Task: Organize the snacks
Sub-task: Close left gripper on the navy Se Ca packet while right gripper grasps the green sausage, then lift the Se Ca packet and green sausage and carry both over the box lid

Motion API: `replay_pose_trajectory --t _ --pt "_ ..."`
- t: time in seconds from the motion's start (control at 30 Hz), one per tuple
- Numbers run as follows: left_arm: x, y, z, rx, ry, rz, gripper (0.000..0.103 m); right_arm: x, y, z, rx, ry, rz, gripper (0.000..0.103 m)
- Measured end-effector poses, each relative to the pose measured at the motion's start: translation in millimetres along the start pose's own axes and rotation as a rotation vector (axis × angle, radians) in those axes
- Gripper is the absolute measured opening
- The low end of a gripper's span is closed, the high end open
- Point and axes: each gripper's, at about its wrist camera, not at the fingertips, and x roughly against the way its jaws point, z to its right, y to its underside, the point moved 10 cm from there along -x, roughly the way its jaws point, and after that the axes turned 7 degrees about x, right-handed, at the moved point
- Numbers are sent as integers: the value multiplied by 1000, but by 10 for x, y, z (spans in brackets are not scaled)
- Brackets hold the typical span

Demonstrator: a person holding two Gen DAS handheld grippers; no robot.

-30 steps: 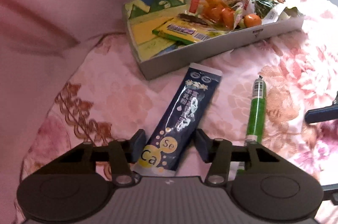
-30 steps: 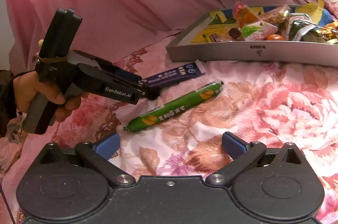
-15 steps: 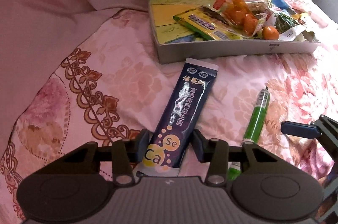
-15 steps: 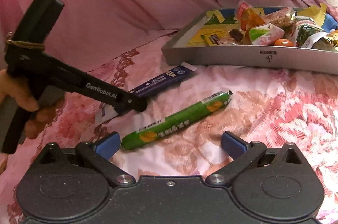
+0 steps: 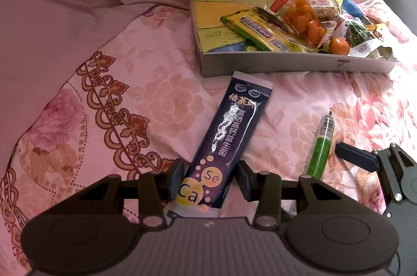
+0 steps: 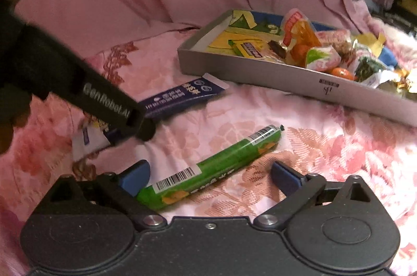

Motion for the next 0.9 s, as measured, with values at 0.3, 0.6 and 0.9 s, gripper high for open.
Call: replay_pose_trajectory --t 0.3,0.6,0.9 --pt "54 113 32 73 -20 -17 47 216 115 206 99 -62 -2 46" --pt "149 389 160 233 -29 -64 47 378 259 356 107 -184 -35 35" --pt "131 487 157 356 -63 -100 50 395 285 317 139 -120 19 46"
